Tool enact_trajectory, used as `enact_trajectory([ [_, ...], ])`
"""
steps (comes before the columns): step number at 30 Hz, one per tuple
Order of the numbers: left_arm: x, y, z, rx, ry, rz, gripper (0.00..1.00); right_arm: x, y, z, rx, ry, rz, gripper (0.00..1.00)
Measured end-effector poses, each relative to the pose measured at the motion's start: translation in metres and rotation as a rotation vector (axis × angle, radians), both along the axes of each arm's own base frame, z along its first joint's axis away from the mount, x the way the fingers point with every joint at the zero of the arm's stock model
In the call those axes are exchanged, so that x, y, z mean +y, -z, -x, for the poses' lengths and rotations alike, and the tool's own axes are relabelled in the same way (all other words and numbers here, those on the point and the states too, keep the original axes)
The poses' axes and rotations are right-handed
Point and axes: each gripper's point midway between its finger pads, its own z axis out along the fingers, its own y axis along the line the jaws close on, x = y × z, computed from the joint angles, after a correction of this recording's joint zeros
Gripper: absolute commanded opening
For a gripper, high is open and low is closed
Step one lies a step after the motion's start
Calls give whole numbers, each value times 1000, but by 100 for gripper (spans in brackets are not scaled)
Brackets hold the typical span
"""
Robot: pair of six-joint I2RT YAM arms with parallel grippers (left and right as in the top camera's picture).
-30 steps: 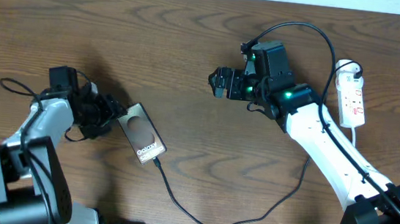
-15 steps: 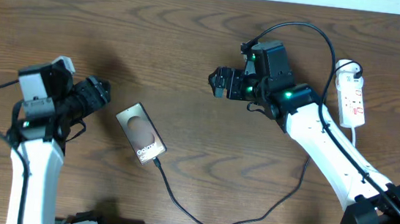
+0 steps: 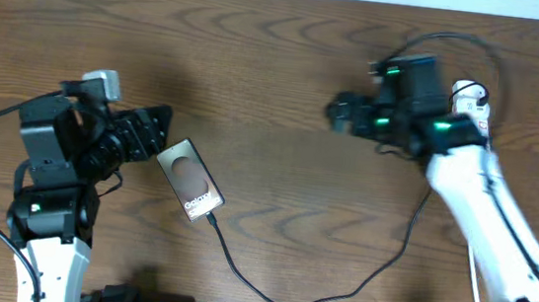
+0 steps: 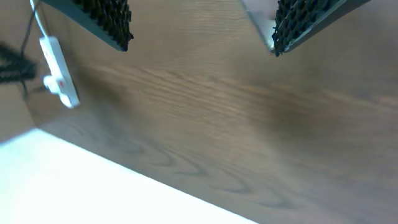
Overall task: Plug charger to phone and switch on socket
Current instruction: 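Release the phone and lift the left gripper away, then move the right gripper to the power strip's switch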
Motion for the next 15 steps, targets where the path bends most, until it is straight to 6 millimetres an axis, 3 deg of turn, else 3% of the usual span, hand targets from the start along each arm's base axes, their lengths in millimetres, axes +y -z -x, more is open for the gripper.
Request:
enact_trajectory([
  [5, -24, -5, 1, -35, 91, -27, 71, -91, -50, 4, -48, 176, 37, 99],
  [9, -29, -9, -1, -61, 112, -33, 72, -170, -81, 11, -109, 334, 77, 99],
  [11, -30, -9, -1, -62, 115, -34, 72, -204, -86, 16, -120, 397, 93, 99],
  [15, -30, -9, -1, -61, 116, -35, 72, -252, -78, 28, -101, 473, 97, 99],
])
